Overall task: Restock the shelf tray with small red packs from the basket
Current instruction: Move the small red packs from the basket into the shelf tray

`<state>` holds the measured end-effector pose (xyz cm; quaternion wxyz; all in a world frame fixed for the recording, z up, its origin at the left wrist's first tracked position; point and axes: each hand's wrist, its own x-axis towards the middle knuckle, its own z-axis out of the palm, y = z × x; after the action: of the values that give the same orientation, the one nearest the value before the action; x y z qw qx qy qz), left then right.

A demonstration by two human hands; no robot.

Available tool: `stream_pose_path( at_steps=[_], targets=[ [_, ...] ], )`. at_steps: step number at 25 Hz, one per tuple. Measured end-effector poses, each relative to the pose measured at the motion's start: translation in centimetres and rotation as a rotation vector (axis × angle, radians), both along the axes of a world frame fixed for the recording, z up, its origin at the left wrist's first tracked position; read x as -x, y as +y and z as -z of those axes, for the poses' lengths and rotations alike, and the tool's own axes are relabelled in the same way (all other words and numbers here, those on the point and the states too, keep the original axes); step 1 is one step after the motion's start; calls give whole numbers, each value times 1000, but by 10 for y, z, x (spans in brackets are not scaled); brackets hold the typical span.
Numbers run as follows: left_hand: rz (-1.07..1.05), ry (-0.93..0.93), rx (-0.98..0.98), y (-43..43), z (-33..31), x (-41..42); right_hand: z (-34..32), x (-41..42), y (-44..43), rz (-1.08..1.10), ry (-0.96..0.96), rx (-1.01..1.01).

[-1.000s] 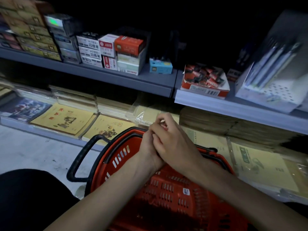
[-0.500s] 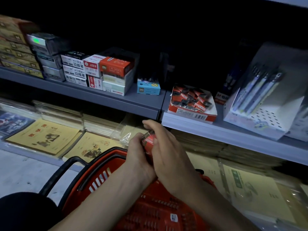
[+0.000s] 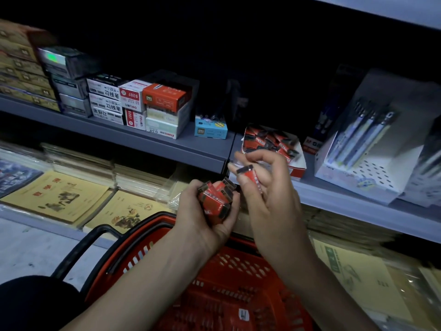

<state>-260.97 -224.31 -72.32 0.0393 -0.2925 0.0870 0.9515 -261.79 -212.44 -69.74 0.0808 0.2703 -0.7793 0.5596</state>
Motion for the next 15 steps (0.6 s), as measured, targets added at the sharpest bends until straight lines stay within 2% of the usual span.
stream_pose_path(
  at_steps=[2,7,9,12,15],
  targets=[
    [-19,-10,-17,-2,-4,-1,-5,7,7,87,36,-39],
    [-21,-19,-28,-6,-8,-2,-17,57,43,272,-12,-136],
    [-12,-12,-24,-5,-9,-3,-24,77,49,370,68,-212],
    [6,-12,-5,-3,-13,-4,-35,113,41,485,286,-425],
    [7,-15,13,-2,-17,-3,-44,151,21,509,429,-610]
  ],
)
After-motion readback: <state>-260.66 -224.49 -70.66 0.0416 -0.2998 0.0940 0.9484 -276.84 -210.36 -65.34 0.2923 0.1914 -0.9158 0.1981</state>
